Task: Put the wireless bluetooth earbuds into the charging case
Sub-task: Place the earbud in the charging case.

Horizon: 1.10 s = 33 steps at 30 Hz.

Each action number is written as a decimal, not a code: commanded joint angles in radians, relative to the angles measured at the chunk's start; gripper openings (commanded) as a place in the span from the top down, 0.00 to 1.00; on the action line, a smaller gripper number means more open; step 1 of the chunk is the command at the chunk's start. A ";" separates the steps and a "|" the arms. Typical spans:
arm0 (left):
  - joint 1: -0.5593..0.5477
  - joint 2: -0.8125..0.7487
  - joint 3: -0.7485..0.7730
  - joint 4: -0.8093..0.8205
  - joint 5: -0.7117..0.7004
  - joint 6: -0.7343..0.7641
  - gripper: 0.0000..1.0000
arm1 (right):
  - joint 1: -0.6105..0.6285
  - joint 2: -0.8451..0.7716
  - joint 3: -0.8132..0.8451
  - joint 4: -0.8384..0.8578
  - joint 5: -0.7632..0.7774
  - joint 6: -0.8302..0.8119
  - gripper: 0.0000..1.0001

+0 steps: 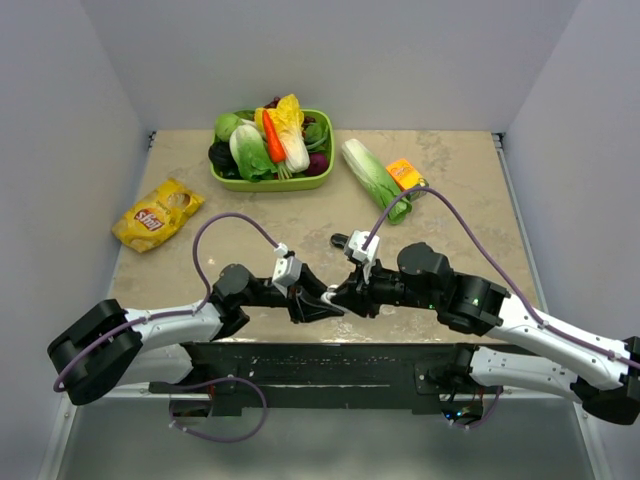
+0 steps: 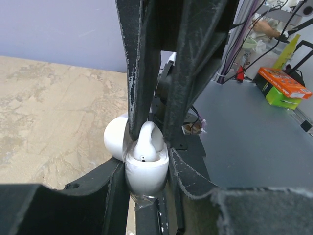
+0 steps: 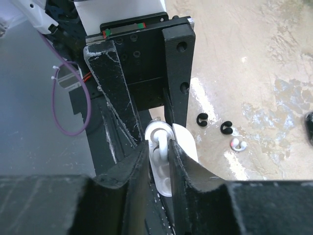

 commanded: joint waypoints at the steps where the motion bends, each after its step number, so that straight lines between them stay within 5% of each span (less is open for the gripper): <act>1: -0.003 -0.022 -0.002 0.126 -0.036 0.000 1.00 | 0.008 -0.003 -0.010 0.018 0.030 0.020 0.71; 6: -0.003 -0.021 -0.011 0.143 -0.041 -0.008 1.00 | 0.008 -0.012 -0.005 0.027 0.051 0.034 0.58; 12: -0.003 -0.018 -0.027 0.166 -0.056 -0.015 1.00 | 0.009 -0.057 0.011 0.046 0.102 0.061 0.55; 21: -0.003 -0.024 -0.034 0.181 -0.055 -0.023 1.00 | 0.009 -0.045 0.005 0.052 0.117 0.078 0.75; 33: -0.006 -0.038 -0.039 0.174 -0.056 -0.020 1.00 | 0.008 0.000 0.010 0.058 0.111 0.071 0.74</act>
